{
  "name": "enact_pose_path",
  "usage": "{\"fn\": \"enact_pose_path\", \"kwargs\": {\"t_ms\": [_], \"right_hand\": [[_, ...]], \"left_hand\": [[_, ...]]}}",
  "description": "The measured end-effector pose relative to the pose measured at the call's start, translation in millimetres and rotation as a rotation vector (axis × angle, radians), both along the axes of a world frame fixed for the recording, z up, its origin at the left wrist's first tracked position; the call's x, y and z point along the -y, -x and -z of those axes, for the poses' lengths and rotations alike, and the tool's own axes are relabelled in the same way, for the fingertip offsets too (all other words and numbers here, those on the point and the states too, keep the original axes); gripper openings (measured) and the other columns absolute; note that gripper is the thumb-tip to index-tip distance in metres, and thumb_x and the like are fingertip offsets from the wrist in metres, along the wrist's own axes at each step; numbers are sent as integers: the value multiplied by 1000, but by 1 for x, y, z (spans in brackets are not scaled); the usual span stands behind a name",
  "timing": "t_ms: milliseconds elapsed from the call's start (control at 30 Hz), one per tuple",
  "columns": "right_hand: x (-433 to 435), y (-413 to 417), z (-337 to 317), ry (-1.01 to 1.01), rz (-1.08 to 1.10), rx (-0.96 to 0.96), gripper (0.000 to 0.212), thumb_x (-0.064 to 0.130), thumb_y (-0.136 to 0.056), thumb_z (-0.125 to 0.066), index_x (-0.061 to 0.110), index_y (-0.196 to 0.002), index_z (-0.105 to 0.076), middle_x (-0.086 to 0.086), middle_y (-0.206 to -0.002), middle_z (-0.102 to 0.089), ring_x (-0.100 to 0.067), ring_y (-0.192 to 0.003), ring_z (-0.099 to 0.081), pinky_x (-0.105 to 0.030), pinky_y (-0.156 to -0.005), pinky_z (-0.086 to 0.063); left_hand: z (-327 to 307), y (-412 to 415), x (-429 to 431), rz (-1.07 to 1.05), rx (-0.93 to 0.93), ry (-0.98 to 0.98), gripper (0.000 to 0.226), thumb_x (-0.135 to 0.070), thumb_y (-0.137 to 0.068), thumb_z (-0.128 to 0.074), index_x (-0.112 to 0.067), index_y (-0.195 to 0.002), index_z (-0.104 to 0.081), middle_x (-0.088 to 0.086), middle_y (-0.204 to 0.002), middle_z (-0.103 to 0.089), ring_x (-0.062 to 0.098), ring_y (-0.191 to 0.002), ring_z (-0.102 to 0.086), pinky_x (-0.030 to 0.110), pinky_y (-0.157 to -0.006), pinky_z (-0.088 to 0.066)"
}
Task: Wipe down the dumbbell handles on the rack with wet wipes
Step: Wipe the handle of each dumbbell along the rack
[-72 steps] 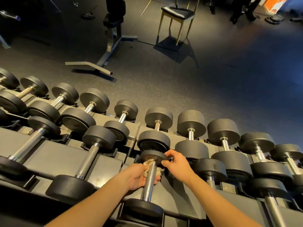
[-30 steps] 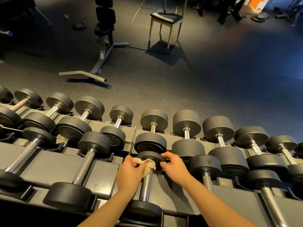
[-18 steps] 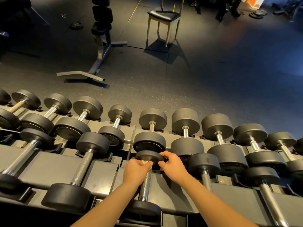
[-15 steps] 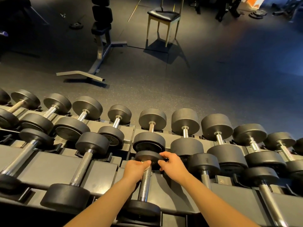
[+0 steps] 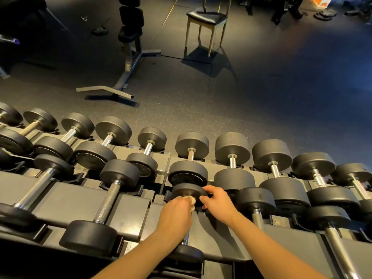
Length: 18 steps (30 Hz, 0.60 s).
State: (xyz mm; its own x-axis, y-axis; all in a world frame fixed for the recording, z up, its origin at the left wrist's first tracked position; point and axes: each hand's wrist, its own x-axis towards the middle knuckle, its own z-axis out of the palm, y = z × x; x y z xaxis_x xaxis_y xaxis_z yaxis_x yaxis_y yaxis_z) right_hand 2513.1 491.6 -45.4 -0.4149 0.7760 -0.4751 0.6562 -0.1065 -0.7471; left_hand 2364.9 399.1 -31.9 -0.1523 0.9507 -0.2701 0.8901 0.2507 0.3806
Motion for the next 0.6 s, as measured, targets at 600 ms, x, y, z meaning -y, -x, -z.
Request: {"fn": "enact_pose_path", "kwargs": {"t_ms": [600], "right_hand": [[15,2,-8,27,54,-40,40,13,-97,-61,42,-122,-51,3,-98,-70,-12,-84,-71,-23,-78,-57]], "left_hand": [[17,23,8,-645,886,160,33,-36,-96,-68,-11,-80,-56,5,-77,-64,14,-67,-60,33,-63,-53]]}}
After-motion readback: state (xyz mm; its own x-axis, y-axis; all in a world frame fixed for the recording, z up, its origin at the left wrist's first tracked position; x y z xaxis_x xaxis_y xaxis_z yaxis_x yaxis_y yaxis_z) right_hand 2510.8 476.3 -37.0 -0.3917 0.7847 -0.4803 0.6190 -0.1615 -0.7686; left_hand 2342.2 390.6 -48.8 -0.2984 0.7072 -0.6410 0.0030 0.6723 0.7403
